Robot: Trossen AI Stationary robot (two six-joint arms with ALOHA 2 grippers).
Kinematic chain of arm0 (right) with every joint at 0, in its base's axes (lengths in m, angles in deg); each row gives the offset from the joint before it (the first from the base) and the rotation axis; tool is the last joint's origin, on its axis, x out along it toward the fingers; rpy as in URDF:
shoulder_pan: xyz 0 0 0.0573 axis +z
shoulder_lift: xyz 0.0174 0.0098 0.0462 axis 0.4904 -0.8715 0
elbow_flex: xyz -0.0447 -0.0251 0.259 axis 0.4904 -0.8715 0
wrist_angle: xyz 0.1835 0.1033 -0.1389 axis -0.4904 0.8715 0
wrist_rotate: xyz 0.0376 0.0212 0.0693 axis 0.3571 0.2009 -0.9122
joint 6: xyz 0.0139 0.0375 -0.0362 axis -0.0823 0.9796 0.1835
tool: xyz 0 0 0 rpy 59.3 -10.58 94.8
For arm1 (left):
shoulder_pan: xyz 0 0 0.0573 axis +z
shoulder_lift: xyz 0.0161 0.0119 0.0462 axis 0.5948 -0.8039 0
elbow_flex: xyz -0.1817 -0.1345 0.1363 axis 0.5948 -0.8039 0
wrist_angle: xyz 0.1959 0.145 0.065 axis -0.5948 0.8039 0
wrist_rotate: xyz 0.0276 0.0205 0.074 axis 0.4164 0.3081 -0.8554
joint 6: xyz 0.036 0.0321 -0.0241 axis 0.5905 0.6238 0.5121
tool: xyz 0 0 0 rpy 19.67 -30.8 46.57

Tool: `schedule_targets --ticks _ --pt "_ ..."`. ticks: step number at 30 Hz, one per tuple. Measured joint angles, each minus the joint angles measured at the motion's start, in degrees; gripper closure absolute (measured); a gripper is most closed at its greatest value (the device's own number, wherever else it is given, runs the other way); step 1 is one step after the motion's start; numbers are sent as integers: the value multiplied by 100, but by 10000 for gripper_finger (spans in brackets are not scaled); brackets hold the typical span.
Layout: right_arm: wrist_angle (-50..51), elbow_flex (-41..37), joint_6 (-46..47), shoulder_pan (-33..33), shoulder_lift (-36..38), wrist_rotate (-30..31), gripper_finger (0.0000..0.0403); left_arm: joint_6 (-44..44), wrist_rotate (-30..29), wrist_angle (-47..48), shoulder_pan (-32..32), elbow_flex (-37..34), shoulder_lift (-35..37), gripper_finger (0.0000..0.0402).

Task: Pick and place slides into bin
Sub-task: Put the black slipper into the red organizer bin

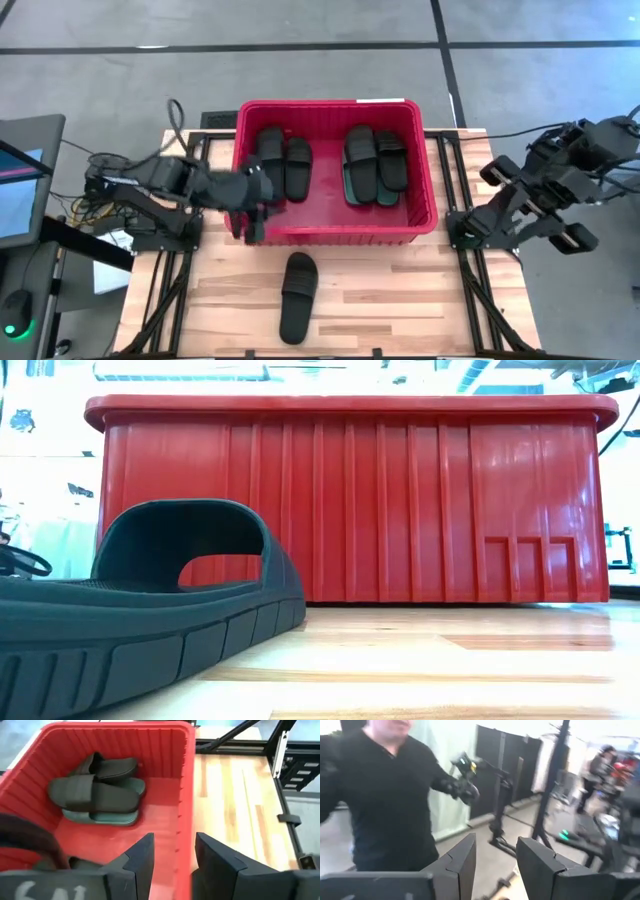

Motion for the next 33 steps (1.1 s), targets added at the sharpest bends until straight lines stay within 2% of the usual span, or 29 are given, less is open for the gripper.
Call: schedule_targets --ticks 7,13,22,33 --pt "-803 0 124 220 7 -100 275 -981 -836 49 -899 -2 -712 269" --pt "-658 0 535 248 41 411 275 -1846 -1436 376 -1509 -2 -1451 269" --pt "-305 0 732 252 -62 542 275 -2776 -1570 517 -1986 -2 -2305 269" --pt "-439 2 579 250 -466 574 275 -3488 -1840 531 -2212 -7 -2406 269"
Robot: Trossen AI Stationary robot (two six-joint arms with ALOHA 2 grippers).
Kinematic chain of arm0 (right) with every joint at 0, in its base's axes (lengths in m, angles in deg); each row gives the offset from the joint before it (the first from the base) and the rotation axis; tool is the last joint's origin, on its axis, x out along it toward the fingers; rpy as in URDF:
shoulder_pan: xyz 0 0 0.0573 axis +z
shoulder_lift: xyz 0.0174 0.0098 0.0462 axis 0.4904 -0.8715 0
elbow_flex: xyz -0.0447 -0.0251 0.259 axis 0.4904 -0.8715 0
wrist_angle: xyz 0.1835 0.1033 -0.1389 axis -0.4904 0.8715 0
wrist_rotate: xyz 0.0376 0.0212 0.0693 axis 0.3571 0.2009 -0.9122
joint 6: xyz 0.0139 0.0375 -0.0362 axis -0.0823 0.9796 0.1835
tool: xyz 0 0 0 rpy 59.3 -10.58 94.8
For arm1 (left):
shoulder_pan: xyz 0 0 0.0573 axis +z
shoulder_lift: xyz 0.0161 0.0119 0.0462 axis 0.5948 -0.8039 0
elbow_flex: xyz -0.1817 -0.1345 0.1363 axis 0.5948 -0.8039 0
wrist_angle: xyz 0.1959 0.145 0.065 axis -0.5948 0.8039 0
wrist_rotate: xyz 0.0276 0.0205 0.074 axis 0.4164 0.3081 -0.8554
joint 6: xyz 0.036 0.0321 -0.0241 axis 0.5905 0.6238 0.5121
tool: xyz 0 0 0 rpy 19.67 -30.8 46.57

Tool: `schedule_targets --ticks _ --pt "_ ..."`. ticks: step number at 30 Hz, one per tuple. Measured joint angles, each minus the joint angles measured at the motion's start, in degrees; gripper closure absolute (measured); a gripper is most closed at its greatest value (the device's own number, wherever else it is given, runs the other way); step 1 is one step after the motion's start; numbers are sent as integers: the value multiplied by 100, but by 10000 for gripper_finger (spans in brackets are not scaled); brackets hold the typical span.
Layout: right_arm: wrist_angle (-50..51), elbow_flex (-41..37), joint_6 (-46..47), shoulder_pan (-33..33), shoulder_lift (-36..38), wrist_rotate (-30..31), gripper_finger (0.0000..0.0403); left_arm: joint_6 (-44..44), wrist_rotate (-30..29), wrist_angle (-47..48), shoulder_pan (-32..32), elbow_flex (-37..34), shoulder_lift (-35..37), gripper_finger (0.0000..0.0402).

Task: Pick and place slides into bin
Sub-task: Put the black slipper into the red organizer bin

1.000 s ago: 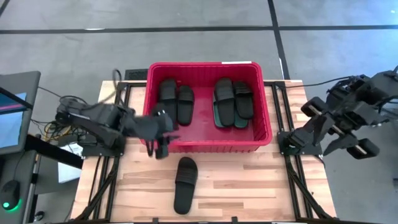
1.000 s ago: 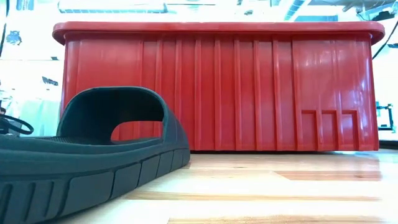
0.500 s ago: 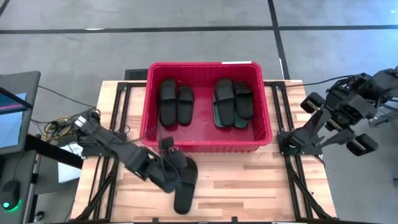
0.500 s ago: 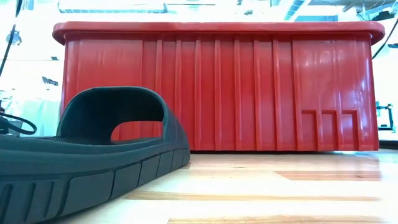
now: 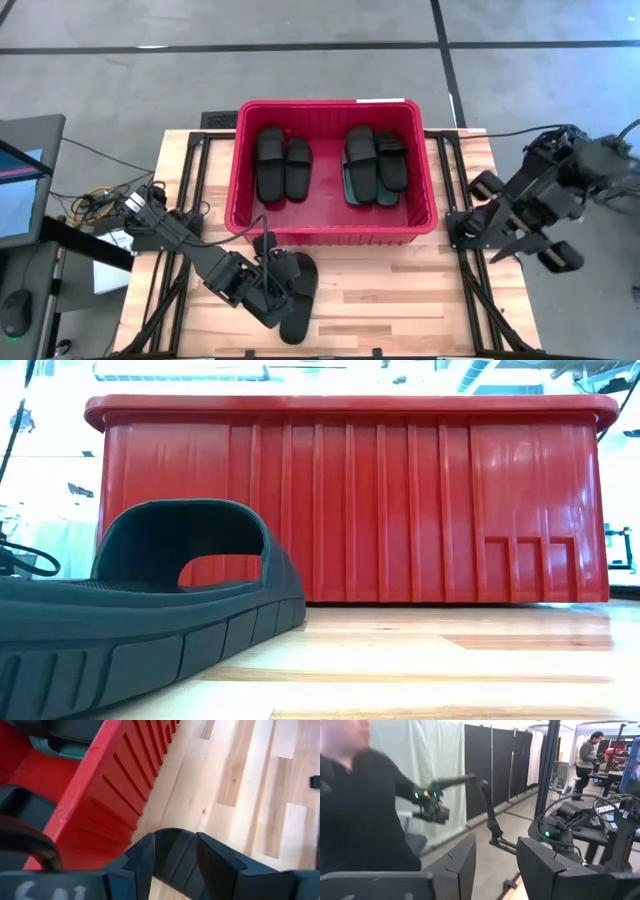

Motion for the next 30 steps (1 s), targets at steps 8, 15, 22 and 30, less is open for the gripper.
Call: schedule_targets --ticks 8,15,22,30 --pt "141 -7 -345 13 -240 -16 275 -214 42 -2 -70 0 0 269" --pt "167 -3 30 -138 -237 -8 275 -29 528 32 -61 0 0 269" --pt "674 -2 1048 -192 -262 -12 275 -24 666 95 -105 -184 7 269" --pt "738 0 1032 -188 -466 -12 275 -256 1020 71 -116 -429 11 269"
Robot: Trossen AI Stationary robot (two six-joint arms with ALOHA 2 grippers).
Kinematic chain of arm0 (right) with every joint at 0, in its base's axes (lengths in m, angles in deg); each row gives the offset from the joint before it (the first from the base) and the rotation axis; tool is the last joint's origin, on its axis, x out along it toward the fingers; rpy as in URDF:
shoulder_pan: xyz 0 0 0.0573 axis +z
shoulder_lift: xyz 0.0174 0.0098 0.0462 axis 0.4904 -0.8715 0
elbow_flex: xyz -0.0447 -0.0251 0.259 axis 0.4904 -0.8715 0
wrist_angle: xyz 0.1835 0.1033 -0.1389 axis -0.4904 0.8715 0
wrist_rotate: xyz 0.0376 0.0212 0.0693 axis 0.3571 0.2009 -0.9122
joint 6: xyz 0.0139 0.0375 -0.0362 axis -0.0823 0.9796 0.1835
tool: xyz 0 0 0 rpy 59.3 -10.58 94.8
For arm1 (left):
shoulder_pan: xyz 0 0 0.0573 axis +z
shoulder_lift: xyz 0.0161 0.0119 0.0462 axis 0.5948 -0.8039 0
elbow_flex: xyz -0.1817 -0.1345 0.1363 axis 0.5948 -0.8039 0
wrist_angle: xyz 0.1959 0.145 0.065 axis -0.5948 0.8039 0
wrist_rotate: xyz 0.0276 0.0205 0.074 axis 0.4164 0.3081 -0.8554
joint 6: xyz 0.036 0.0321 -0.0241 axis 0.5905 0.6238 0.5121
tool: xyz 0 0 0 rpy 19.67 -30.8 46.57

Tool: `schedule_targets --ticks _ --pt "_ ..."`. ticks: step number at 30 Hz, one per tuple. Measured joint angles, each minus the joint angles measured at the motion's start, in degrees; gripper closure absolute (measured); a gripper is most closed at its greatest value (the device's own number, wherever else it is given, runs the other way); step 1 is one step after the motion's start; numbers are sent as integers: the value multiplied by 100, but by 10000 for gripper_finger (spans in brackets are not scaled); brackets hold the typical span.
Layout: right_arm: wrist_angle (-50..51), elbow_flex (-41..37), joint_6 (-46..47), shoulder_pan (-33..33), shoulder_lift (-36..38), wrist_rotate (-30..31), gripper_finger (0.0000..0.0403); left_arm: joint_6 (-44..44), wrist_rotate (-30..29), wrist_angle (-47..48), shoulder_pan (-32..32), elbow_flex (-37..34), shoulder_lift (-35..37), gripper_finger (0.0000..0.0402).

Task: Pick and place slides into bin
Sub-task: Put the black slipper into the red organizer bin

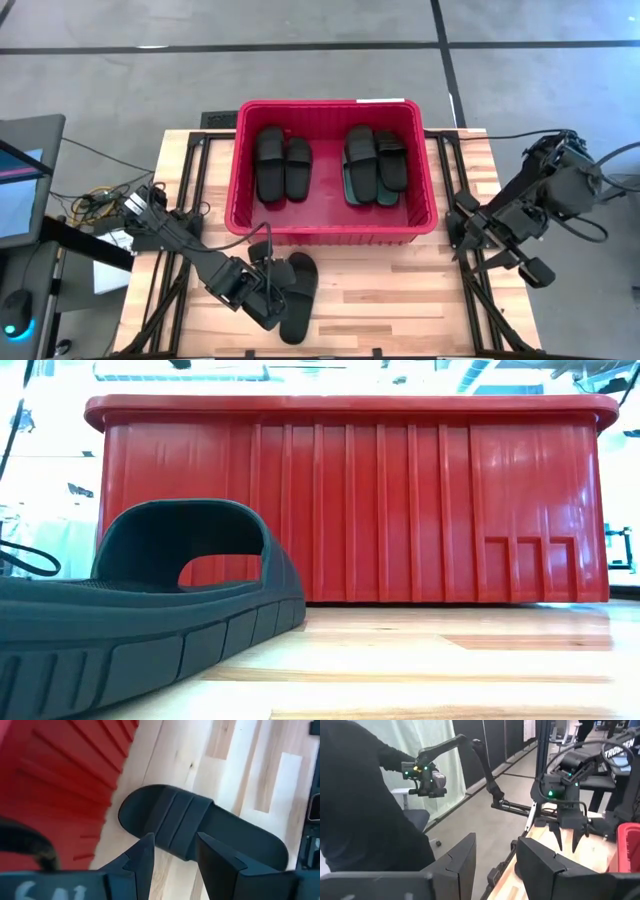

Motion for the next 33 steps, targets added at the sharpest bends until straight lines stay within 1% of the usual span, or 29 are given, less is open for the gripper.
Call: schedule_targets --ticks 3,6,13,17,19,23,25,28,33 --pt "-58 0 -161 0 -31 2 275 -167 159 -34 7 -107 -2 269" --pt "-70 0 -187 0 -39 4 275 -67 255 -205 -25 -290 -2 269" --pt "-21 0 -324 0 -39 4 275 384 128 -827 -221 -729 -2 269" --pt "61 0 -329 0 -39 4 275 647 -88 -987 -294 -744 -212 269" --pt "121 0 -327 0 -34 17 275 900 -88 -1129 -312 -726 -374 269" --pt "188 -1 -327 0 -34 26 275 1351 -16 -1104 -370 -464 -894 269" --pt "186 -1 -327 0 -34 26 275 1456 -152 -1004 -403 -280 -1120 269" --pt "188 0 -324 0 -34 26 275 1470 -466 -576 -444 45 -1499 269" --pt "190 -1 -324 0 -32 27 275 1447 -590 58 -446 567 -2058 269"
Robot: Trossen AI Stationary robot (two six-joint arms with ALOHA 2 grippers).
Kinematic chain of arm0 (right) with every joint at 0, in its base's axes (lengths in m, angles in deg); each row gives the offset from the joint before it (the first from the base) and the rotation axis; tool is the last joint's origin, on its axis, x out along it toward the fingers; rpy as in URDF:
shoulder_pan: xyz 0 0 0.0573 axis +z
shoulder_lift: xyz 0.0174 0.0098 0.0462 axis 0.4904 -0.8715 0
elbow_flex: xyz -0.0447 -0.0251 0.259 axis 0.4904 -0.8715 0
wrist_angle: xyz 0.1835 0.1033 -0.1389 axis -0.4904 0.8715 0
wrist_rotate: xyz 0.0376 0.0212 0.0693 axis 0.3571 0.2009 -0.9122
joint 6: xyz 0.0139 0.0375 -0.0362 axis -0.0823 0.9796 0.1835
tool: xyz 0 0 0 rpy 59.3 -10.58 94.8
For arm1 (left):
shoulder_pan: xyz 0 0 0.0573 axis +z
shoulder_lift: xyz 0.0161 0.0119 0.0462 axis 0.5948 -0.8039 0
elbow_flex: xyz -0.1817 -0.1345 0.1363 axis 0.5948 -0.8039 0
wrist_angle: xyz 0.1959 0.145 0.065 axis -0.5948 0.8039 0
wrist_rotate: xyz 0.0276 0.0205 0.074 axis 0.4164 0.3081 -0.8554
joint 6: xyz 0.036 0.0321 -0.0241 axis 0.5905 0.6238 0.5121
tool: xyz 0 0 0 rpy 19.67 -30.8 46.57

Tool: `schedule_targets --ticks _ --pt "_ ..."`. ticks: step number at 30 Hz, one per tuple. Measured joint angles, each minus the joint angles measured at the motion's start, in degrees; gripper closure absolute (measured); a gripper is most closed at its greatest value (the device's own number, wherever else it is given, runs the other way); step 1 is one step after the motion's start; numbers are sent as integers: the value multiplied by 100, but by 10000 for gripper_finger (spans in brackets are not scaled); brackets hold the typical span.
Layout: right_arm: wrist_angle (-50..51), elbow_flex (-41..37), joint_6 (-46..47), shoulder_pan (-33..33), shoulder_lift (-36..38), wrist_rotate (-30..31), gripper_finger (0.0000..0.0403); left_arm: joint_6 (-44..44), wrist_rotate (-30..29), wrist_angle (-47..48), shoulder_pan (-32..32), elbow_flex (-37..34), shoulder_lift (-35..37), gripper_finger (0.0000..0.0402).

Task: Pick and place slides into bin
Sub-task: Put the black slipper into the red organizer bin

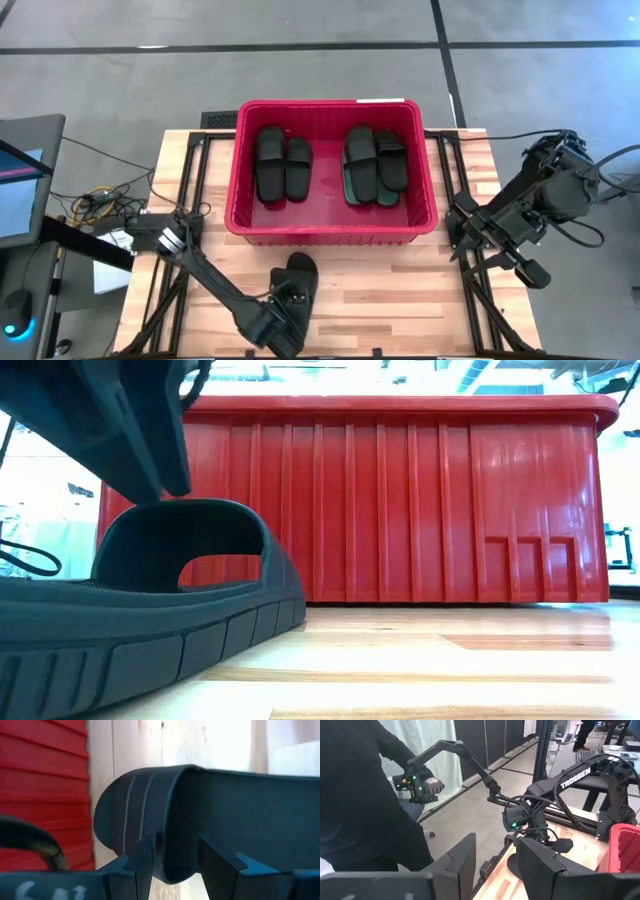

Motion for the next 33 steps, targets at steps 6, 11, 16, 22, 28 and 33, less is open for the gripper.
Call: schedule_targets --ticks 6,11,16,22,28,33 --pt "161 -1 31 0 0 -1 275 -433 -280 510 12 381 -404 269" --pt "259 -1 42 0 0 -1 275 -779 -313 786 117 465 -479 269" --pt "286 -1 41 0 0 -1 275 -880 -177 792 282 467 -479 282" --pt "358 -1 78 0 0 0 275 -858 32 762 374 476 -475 388" --pt "422 -1 105 0 0 -1 275 -911 32 1045 366 851 -475 397" --pt "460 -1 101 0 0 -1 275 -925 22 1728 355 1492 -483 399"
